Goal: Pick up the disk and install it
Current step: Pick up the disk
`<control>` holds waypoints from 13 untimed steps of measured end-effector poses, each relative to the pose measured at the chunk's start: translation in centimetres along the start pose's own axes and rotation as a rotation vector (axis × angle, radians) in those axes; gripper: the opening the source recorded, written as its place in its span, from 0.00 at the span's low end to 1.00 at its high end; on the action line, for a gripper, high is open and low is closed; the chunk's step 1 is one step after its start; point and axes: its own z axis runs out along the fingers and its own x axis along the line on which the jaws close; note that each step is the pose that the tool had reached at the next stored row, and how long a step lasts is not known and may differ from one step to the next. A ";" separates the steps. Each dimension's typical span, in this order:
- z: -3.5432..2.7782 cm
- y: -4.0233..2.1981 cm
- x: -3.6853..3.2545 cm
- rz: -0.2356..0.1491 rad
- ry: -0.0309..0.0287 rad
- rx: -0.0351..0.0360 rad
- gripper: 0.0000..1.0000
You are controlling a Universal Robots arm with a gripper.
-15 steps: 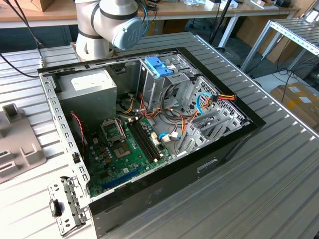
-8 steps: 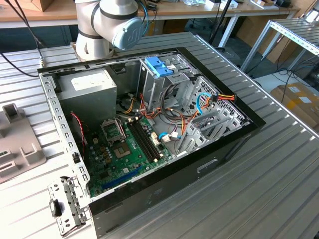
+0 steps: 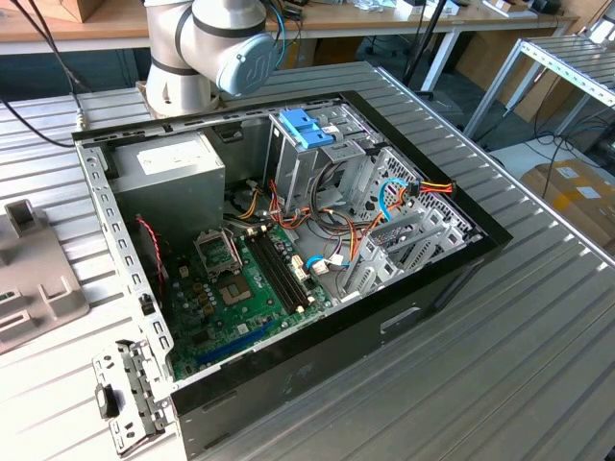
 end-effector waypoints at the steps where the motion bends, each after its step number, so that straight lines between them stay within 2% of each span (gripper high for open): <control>1: -0.05 0.00 0.00 0.000 -0.0004 0.0000 0.37; 13: -0.79 0.03 -0.04 0.000 -0.0060 0.0007 0.37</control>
